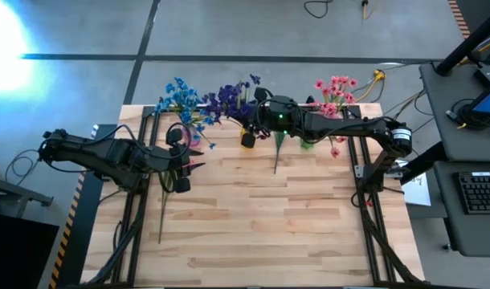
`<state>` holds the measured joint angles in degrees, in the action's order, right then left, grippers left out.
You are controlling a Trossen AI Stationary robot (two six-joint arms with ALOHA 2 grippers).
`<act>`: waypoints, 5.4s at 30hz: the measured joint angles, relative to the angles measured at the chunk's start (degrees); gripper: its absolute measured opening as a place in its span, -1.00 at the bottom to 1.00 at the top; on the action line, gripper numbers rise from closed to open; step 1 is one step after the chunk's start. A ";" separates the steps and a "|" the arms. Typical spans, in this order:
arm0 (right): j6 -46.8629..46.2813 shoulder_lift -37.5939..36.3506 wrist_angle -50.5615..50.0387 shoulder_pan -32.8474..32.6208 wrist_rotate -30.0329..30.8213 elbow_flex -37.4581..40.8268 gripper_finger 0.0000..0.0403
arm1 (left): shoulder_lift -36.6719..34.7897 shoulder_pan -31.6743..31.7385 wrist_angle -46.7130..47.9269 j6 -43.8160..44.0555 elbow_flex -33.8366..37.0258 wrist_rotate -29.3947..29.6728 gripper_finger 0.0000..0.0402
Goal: Sort flowers into vase by color
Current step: Put the violet flowers into the yellow vase
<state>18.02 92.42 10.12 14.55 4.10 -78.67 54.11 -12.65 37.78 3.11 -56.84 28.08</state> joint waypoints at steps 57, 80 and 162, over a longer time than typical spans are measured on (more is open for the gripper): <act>-12.19 -1.35 -3.97 0.00 3.98 0.07 0.04 | 0.55 0.00 0.04 0.00 0.00 0.01 -0.39; -13.68 -6.21 -7.31 -1.35 3.39 0.07 0.32 | 0.55 0.00 0.00 0.00 0.00 0.04 -0.39; -2.70 -14.01 -14.20 -11.30 7.96 -0.76 0.51 | 19.27 32.35 -18.97 -23.86 -18.01 -6.26 -0.39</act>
<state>15.32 78.41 -4.08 3.25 12.05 -79.44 73.38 19.70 18.81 -20.74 -74.84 21.81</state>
